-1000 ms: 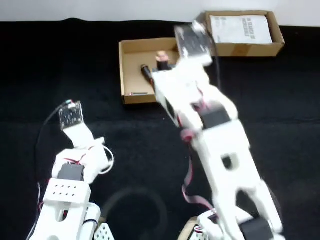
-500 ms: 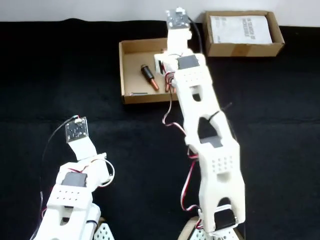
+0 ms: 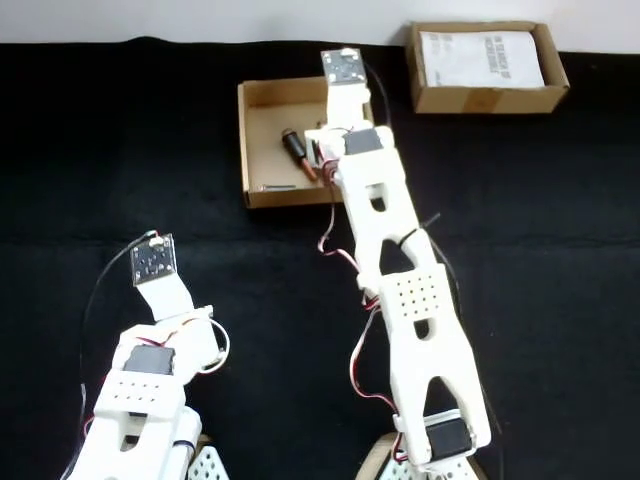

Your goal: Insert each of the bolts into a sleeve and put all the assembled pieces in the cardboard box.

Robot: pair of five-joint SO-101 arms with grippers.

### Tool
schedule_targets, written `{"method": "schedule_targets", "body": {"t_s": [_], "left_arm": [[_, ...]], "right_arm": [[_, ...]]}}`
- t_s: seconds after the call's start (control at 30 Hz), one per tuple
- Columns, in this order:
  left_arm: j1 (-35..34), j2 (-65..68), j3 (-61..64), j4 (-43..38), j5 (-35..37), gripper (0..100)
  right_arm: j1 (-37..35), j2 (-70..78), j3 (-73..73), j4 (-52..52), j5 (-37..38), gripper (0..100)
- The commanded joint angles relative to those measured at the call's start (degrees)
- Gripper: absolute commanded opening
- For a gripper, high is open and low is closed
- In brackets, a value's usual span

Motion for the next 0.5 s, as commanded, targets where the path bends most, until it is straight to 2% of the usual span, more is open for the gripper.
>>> {"method": "schedule_targets", "body": {"t_s": [0.0, 0.23, 0.47], "left_arm": [[-0.6, 0.0, 0.1, -0.5, -0.1, 1], [-0.6, 0.0, 0.1, -0.5, -0.1, 1], [-0.4, 0.0, 0.1, -0.5, 0.0, 1]], "right_arm": [[1.5, 1.1, -3.1, 0.3, 0.4, 2.2], [2.2, 1.8, -3.1, 0.2, 0.4, 27.4], [3.2, 1.8, -6.2, 0.7, 0.4, 30.3]]}}
